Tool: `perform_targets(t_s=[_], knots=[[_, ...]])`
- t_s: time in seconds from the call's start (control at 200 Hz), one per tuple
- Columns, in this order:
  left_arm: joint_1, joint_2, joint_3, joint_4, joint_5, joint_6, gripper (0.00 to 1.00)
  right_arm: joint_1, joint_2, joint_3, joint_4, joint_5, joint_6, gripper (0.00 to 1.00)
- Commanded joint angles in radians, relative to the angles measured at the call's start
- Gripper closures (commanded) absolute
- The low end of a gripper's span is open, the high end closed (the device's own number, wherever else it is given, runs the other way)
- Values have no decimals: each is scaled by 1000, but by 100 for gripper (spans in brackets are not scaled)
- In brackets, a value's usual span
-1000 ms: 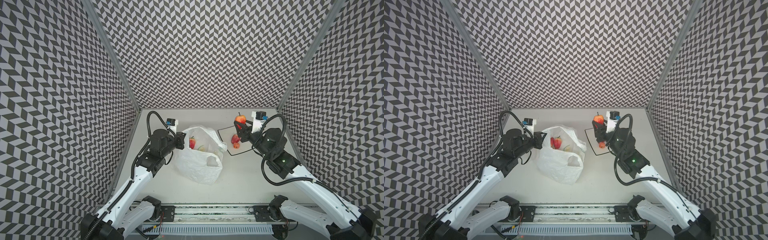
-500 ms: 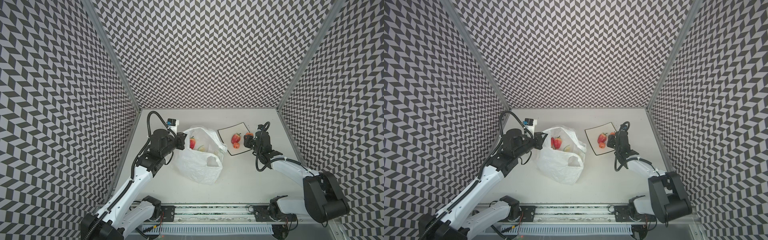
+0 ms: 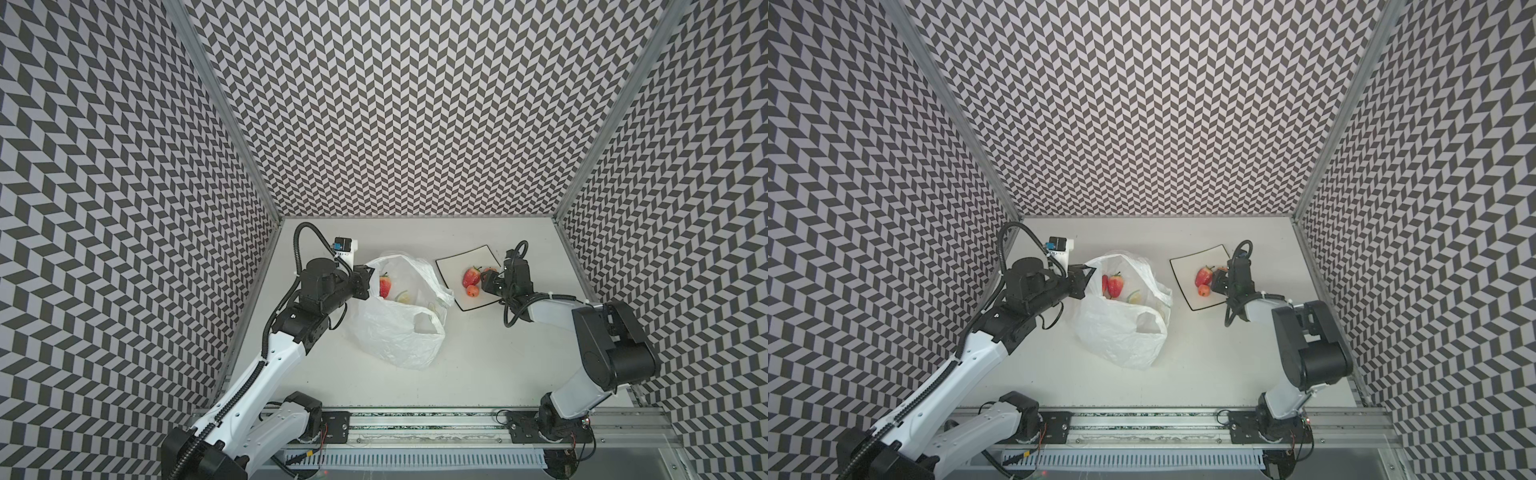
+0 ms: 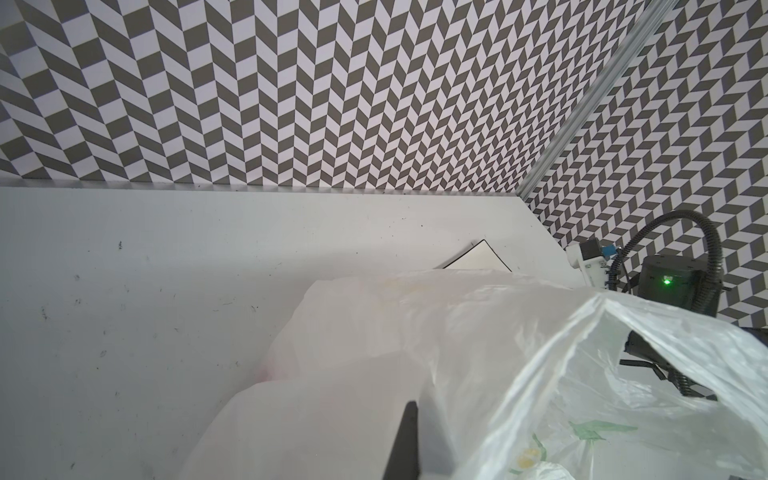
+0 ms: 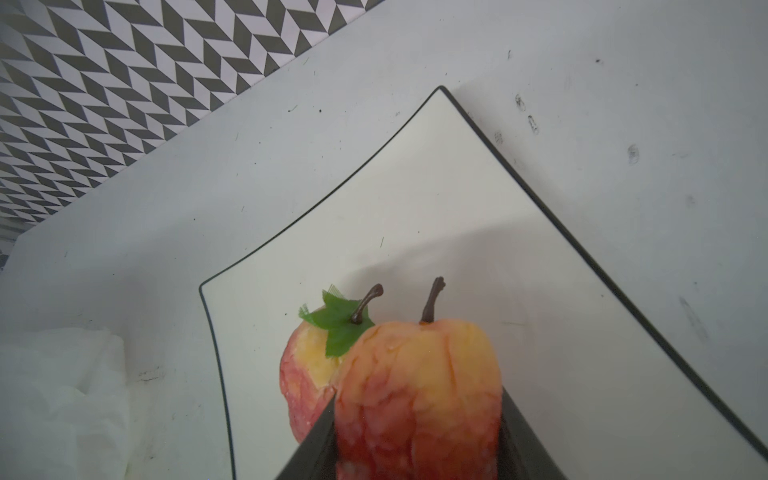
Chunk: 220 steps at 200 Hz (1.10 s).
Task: Take the fake fruits out of the plastic bag
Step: 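Carry the apple out of the bag to the white plate with the right gripper, then lower the apple onto the plate and open the right gripper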
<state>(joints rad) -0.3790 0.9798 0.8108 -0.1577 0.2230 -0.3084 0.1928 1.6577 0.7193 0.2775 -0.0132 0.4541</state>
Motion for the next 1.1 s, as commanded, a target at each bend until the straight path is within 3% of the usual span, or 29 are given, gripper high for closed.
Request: perform_targets(t_s=[0.0, 0.316, 0.456, 0.611, 0.776, 0.942, 1.097], knots=[[5, -10, 15, 26, 2, -9, 100, -3, 31, 29, 58, -29, 10, 67], [6, 6, 30, 27, -3, -8, 100, -9, -8, 39, 29, -22, -13, 37], [5, 8, 34, 27, -2, -6, 100, -23, -103, 31, -19, -21, -32, 33], [5, 15, 40, 32, 1, -3, 100, -27, -253, 38, -95, -47, -85, 36], [6, 19, 42, 33, 6, -3, 100, 23, -436, 39, -90, -153, -153, 48], [6, 19, 45, 29, 8, 2, 100, 214, -591, 51, -57, -211, -323, 54], [6, 18, 48, 25, 8, 6, 100, 447, -697, 42, 13, -160, -509, 57]])
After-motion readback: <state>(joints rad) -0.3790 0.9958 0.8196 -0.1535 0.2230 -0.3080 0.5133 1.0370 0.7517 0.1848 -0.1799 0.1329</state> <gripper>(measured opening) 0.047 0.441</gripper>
